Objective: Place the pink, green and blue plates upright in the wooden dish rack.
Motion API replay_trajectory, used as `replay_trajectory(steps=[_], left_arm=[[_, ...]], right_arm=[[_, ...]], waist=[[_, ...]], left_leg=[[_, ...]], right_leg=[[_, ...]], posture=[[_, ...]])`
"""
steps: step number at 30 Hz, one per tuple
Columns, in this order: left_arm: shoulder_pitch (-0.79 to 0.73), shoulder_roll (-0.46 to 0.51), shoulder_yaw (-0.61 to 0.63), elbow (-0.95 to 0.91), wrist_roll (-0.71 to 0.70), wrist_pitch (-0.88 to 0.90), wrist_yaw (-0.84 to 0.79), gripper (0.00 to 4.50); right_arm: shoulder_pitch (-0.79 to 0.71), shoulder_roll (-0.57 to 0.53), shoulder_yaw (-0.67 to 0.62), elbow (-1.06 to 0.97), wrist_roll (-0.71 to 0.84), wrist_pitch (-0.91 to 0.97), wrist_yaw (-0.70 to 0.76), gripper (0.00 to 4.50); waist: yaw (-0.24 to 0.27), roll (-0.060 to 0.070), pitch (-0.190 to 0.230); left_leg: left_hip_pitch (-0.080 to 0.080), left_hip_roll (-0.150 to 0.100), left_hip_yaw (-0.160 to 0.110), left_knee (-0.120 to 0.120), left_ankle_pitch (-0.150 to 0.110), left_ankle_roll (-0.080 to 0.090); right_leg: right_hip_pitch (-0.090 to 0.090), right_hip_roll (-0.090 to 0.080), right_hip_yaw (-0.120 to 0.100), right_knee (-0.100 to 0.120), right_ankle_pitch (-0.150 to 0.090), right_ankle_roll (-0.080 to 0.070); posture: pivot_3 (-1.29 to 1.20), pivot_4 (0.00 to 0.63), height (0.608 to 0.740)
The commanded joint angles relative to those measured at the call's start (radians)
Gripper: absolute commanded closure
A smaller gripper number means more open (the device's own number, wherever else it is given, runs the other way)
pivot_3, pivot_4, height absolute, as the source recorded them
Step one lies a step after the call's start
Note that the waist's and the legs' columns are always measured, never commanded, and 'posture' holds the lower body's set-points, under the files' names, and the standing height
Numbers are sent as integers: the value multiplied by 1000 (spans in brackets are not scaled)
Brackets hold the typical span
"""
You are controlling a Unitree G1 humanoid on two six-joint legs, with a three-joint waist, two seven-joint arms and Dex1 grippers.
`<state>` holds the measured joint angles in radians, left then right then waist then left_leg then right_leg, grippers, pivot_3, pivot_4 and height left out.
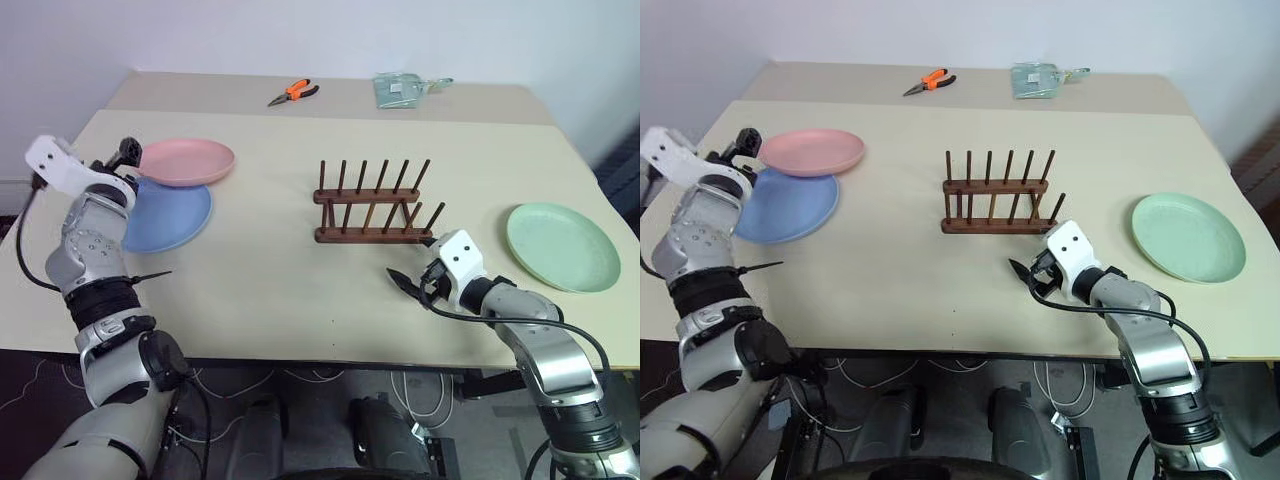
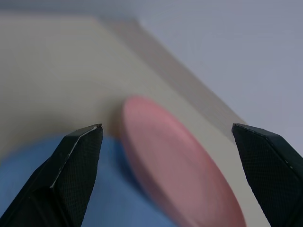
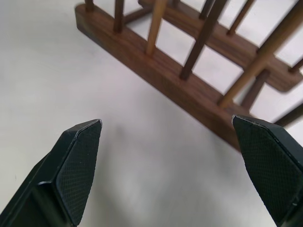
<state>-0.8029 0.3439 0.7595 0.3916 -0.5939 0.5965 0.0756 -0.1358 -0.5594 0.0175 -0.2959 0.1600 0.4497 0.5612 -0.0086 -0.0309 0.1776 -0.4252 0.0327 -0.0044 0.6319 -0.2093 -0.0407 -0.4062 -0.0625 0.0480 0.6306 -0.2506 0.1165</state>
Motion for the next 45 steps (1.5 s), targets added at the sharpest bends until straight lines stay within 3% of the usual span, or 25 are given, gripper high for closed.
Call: replay_trajectory(steps=[1, 7, 9, 11, 17, 23, 28, 34, 41, 45], left_arm=[[-48, -1, 54, 36, -85, 55, 91, 44], [-141, 6, 65, 228, -120, 7, 102, 44], [-183, 14, 66, 328, -112, -28, 96, 557], [-208, 25, 66, 393, -108, -53, 93, 1359], [-249, 47, 46, 466, -114, -88, 32, 4468], [-241, 17, -108, 312, -81, -88, -142, 4468], [-245, -153, -355, -74, -127, 88, -200, 4468], [-276, -279, -417, -188, -231, 312, -122, 4468], [-258, -340, -396, -226, -320, 441, -55, 4468], [-230, -345, -404, -262, -349, 499, -46, 4500]], right_arm=[[-18, -7, -12, 5, -9, -30, 4, 0], [-11, 5, -20, 5, -23, -45, -15, 0], [1, 9, -19, -8, -33, -55, -29, 0], [7, 13, -24, -18, -36, -56, -41, 0], [41, 5, -68, -62, -40, -55, -81, 0], [25, -61, -128, -96, -96, -74, -109, 0], [-178, -182, 39, -95, -355, -281, -104, 0], [-404, -233, 198, 66, -728, -467, -223, 0], [-454, -261, 221, 208, -891, -568, -283, 0], [-439, -249, 202, 226, -918, -558, -290, 1765]], waist=[[-2, 0, 0], [-3, 0, 0], [-2, 0, 0], [-3, 0, 0], [-6, 0, 0], [-2, -1, 0], [-2, -1, 1], [-14, -1, 1], [-5, 0, 1], [-4, 0, 1]], left_leg=[[0, 0, 0, 0, 0, 0], [1, 0, 0, 0, 0, 0], [1, 0, 0, 0, 0, 0], [0, 0, 0, 0, 0, 0], [1, 0, 0, -1, 0, 0], [0, 0, 0, -1, 0, -1], [-1, -1, 1, -1, 1, -2], [0, -1, 1, -2, 1, -2], [0, -1, 1, -2, 1, -1], [0, -1, 1, -2, 1, -1]], right_leg=[[0, 0, 0, 0, 0, 0], [0, 0, 0, 0, 0, 0], [0, 0, 0, 0, 0, 0], [0, 0, 0, 0, 0, 0], [-1, 0, 0, 0, 0, 0], [-1, 0, 0, -1, 0, 0], [0, 0, 0, -2, 0, 0], [-1, 0, 1, -2, 0, 0], [-2, 0, 1, -1, 0, 0], [-2, 0, 1, -1, 0, 0]], posture=[[0, 150, 726], [0, 150, 726], [0, 150, 726], [0, 150, 726], [0, 150, 726], [0, 150, 726], [0, 150, 726], [0, 150, 726], [0, 150, 726], [0, 150, 726]])
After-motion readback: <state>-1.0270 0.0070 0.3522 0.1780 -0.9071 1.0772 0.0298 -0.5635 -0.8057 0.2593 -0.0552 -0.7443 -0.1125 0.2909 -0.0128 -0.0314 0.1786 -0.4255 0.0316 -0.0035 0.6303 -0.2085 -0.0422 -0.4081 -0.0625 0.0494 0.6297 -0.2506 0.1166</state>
